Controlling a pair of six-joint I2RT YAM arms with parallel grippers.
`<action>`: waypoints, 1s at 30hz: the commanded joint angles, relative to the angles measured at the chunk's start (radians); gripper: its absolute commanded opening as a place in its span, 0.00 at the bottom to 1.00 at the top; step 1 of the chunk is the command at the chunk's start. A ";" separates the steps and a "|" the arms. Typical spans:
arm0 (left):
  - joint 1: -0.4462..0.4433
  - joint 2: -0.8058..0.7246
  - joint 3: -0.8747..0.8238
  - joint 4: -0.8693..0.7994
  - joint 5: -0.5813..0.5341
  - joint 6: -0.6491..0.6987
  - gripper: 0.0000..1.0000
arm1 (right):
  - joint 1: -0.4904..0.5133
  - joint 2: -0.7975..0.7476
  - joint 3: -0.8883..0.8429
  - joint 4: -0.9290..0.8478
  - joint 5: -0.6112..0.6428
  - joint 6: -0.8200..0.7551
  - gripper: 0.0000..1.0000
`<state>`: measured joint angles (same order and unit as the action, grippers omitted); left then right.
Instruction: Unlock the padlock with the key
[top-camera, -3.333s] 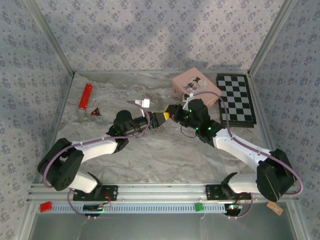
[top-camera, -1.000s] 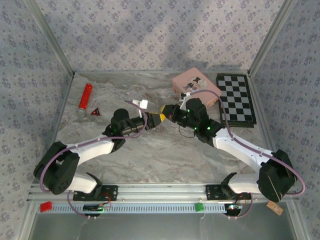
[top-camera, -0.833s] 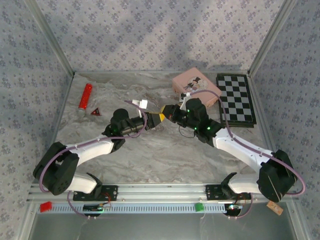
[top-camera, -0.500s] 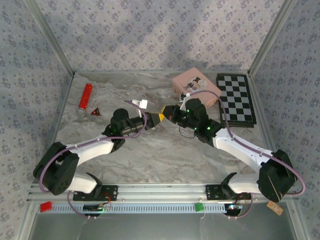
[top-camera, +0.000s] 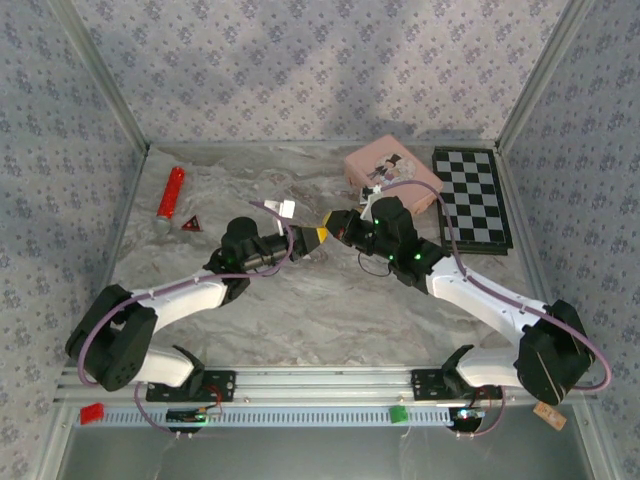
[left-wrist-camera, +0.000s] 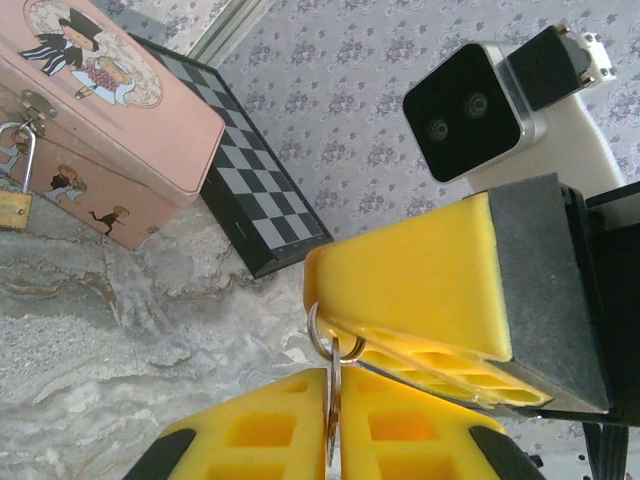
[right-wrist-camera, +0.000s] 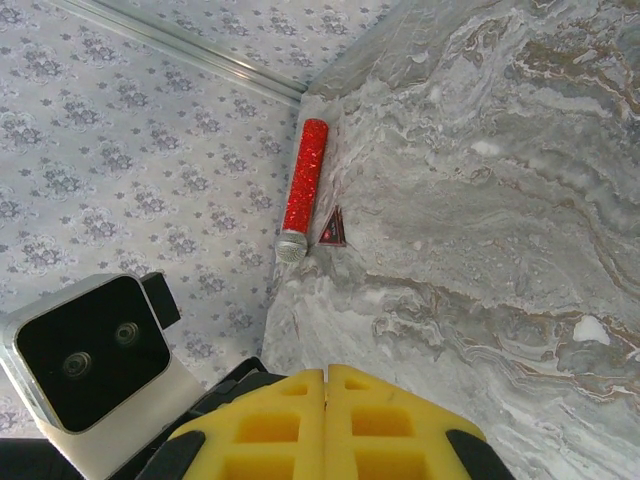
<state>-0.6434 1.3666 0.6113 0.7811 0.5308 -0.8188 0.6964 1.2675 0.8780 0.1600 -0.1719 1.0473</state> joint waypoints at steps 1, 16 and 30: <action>-0.005 -0.035 -0.001 -0.004 -0.003 0.030 0.12 | -0.003 -0.031 0.003 -0.003 0.025 0.000 0.00; -0.002 -0.082 0.015 -0.144 -0.058 0.109 0.06 | -0.007 -0.057 -0.004 -0.028 0.048 -0.019 0.00; -0.152 -0.186 0.060 -0.456 -0.492 1.014 0.01 | -0.092 -0.180 0.022 -0.318 0.037 -0.205 0.65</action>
<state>-0.7338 1.2011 0.7071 0.3103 0.1917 -0.1963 0.6212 1.1461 0.8955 -0.0738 -0.1448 0.9058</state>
